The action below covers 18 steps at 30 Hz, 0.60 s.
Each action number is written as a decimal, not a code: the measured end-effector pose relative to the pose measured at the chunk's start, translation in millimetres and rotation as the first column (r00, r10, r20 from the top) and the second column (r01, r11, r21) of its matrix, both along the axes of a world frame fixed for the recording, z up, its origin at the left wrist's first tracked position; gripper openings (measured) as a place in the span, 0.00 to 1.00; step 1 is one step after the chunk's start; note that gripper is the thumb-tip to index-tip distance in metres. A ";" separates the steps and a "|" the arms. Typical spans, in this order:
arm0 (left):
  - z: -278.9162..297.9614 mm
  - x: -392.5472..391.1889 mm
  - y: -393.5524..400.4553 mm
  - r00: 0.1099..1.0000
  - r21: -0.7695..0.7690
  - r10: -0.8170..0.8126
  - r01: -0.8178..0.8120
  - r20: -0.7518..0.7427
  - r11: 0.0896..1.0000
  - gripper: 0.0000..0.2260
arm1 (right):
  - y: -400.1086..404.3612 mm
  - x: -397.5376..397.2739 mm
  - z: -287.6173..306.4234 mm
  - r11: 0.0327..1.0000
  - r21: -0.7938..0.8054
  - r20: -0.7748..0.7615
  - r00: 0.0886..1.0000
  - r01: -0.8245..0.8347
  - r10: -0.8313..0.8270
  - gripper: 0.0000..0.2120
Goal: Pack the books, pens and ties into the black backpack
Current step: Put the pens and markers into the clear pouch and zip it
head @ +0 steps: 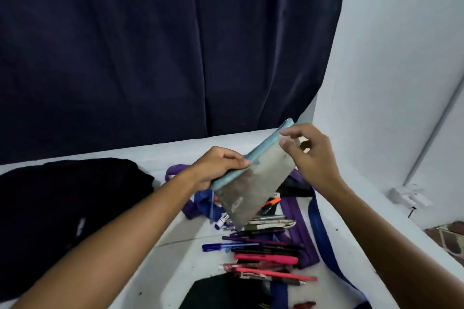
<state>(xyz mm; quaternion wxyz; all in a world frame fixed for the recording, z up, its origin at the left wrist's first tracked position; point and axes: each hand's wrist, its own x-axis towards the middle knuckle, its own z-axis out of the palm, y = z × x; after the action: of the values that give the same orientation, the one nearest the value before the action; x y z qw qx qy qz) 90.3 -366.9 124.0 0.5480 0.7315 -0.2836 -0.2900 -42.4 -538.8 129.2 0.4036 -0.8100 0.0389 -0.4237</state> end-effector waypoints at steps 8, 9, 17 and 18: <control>6.6 15.0 97.7 0.973 0.218 -0.081 0.033 0.215 0.975 0.07 | 65.8 46.6 34.7 0.824 -0.224 -0.545 0.768 -0.520 0.337 0.04; 7.2 15.5 106.1 0.974 0.222 -0.071 0.021 0.217 0.975 0.07 | 74.7 50.2 37.0 0.813 -0.144 -0.614 0.695 -0.564 0.374 0.05; 4.9 24.9 149.4 0.950 0.327 -0.106 0.004 0.295 0.945 0.13 | 114.2 65.9 35.5 0.859 0.132 -0.822 0.429 -0.494 0.373 0.28; 2.8 26.3 152.0 0.946 0.316 -0.112 0.011 0.305 0.949 0.13 | 116.5 67.4 34.9 0.869 0.154 -0.823 0.426 -0.470 0.377 0.29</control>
<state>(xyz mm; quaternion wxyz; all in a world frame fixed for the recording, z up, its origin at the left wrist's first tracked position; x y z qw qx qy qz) 116.6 -214.9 126.8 0.3638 0.8363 -0.3422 -0.2261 25.0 -422.3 164.1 0.3881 -0.9130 -0.0007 0.1256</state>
